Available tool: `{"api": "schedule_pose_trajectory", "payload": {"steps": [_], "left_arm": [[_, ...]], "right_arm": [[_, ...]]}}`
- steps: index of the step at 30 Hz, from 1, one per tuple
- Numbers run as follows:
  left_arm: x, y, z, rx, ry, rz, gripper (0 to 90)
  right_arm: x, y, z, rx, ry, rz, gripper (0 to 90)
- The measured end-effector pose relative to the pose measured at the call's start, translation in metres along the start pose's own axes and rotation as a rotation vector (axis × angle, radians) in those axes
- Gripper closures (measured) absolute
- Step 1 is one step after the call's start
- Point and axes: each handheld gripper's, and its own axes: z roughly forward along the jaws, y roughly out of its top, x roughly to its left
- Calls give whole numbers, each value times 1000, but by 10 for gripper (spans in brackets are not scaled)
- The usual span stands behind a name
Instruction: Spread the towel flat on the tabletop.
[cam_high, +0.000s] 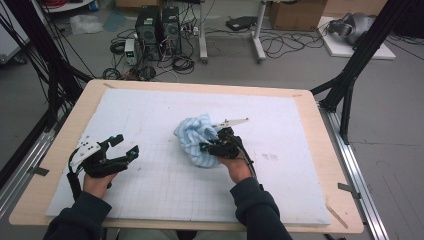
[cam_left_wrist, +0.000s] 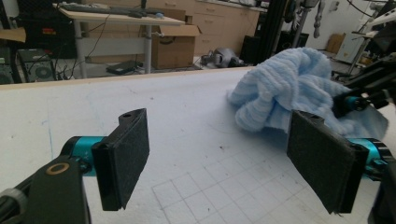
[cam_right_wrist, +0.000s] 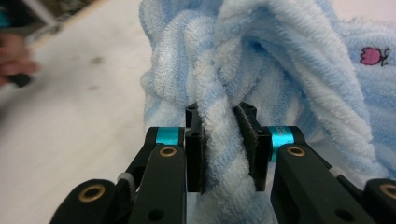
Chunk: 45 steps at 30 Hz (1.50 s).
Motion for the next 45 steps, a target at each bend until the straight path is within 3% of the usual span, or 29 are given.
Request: {"api": "schedule_pose_trajectory", "payload": {"steps": [2,7,9,10,12,14,15,17,18,19,20,21,22,23,24,26,31,32,33,35,38,39,41,42,43,45], "left_arm": [[0,0,0,0,0,1,219],[0,0,0,-1,1,-1,219],[0,0,0,-1,1,0,219],[0,0,0,-1,1,1,219],[0,0,0,0,3,-1,219],[0,0,-1,-1,3,-2,219],[1,0,-1,-1,4,-2,219],[1,0,-1,0,4,-2,219],[1,0,-1,1,3,-1,219],[0,0,-1,1,4,-1,219],[0,0,-1,1,4,-1,219],[0,0,0,1,2,1,219],[0,0,0,3,1,2,219],[-1,0,0,4,-1,3,219],[-1,0,1,5,-1,4,219],[-1,0,2,3,-3,1,219],[-1,-1,2,5,-5,1,219],[-1,-1,2,6,-7,1,219],[-1,-1,3,6,-8,0,219],[-1,-1,2,6,-9,1,219],[-1,-1,2,7,-9,0,219],[-1,-1,2,8,-9,0,219],[-1,-1,2,9,-12,2,219],[-2,-1,2,10,-12,2,219],[-2,-1,3,10,-14,1,219],[-3,-1,3,12,-16,7,221]], "right_arm": [[16,1,1,-8,61,-17,747],[35,0,6,21,117,-52,737],[38,0,7,37,104,-75,722],[40,-2,9,76,63,-106,654],[38,-2,8,80,56,-98,611],[32,1,-7,15,54,-73,534],[32,1,-7,15,54,-73,534],[23,4,-28,-66,21,-55,522],[23,4,-28,-66,21,-55,522],[15,5,-39,-83,-41,-59,518],[11,5,-42,-83,-70,-59,507],[11,5,-42,-83,-70,-59,507],[3,4,-45,-82,-115,-56,464],[3,4,-45,-82,-115,-56,464],[-6,2,-41,-55,-154,-56,423],[-11,1,-32,-28,-177,-63,407],[-15,1,-10,8,-165,-88,390],[-15,1,-4,21,-165,-102,395],[-16,1,5,65,-153,-117,544],[-16,1,9,91,-161,-141,747],[-19,1,3,89,-192,-140,818],[-24,1,-8,77,-230,-122,829],[-27,0,-15,66,-249,-118,830],[-33,-2,-32,49,-309,-107,830],[-33,-2,-32,49,-309,-107,830],[-40,-5,-49,39,-368,-96,830]]}}
